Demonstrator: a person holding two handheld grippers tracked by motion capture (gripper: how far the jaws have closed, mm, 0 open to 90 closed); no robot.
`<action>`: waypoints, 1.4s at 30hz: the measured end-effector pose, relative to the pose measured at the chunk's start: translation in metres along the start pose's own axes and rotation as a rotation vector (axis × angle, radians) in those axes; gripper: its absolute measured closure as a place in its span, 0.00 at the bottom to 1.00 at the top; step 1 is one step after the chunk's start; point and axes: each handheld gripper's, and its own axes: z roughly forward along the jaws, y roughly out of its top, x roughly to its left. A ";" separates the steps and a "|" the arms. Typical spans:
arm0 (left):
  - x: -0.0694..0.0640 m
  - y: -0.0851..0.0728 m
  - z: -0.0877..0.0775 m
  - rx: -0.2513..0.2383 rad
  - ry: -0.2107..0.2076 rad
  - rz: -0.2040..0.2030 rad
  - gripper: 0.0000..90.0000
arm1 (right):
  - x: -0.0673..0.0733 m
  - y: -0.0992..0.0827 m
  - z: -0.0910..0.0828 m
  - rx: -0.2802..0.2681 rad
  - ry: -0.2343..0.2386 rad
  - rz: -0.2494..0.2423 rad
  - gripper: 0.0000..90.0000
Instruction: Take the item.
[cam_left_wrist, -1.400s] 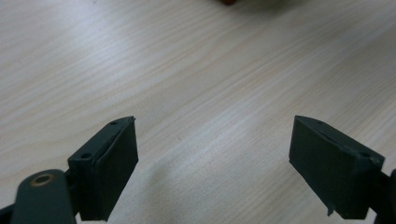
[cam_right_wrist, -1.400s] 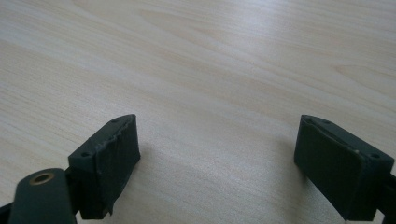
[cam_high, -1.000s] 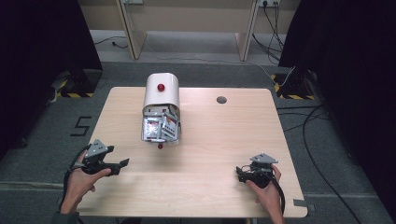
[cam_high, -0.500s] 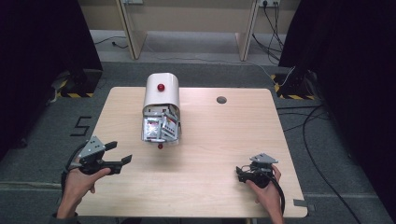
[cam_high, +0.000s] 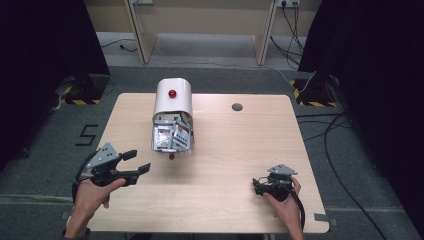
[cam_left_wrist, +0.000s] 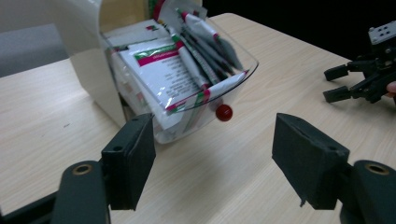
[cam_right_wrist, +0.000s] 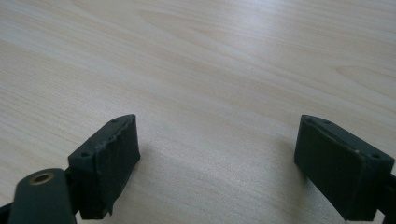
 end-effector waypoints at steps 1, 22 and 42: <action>-0.001 0.001 0.001 0.001 -0.003 0.001 0.34 | 0.000 0.000 0.000 0.000 0.000 0.000 0.16; -0.009 0.034 0.045 0.023 -0.007 0.016 0.40 | 0.000 0.000 0.000 0.000 0.000 0.000 0.16; -0.016 0.061 0.088 0.076 0.005 0.072 0.57 | 0.000 0.000 0.000 0.000 0.001 0.001 0.16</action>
